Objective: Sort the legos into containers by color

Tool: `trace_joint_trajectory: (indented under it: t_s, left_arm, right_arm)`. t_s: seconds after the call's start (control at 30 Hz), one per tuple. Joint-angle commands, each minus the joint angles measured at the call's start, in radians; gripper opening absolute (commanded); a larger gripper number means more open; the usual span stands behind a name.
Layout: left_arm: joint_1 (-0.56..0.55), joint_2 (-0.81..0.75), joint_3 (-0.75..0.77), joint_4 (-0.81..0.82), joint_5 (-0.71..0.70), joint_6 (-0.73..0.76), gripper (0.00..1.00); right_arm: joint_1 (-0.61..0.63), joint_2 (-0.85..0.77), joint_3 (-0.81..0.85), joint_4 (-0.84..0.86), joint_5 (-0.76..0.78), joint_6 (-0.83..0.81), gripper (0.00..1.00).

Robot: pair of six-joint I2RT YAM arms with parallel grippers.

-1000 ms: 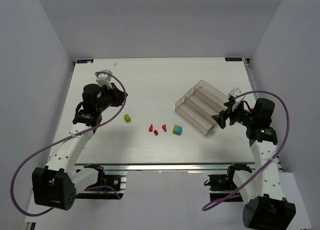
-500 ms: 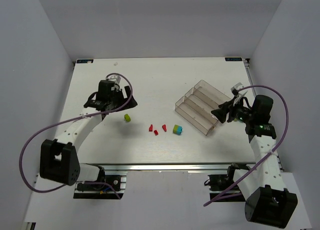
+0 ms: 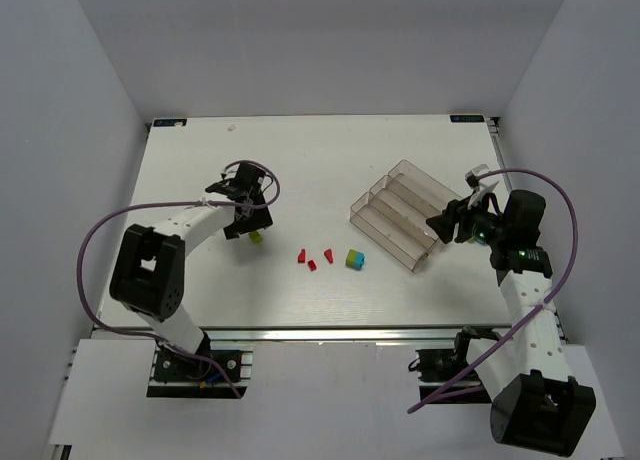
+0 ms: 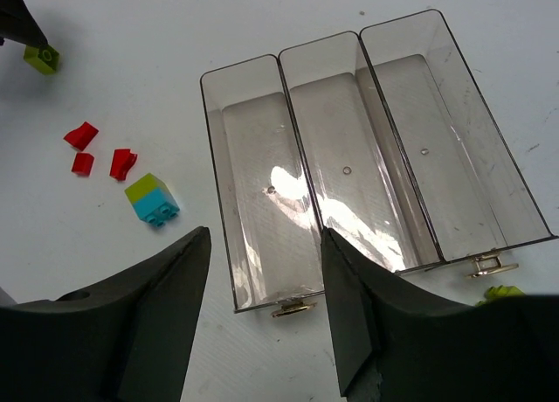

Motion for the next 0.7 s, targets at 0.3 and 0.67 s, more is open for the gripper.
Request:
trace_joint_trajectory:
  t_s: [0.3,0.67]
  left_arm:
    - [-0.006,0.14,0.031,0.057,-0.039,-0.105,0.69]
    - [-0.027,0.035,0.049,0.088,0.106,-0.015,0.0]
  right_arm:
    - [0.003,-0.02,0.042,0.005,0.045,0.003,0.6]
    - [0.006,-0.023,0.038,0.008,0.048,-0.006,0.57]
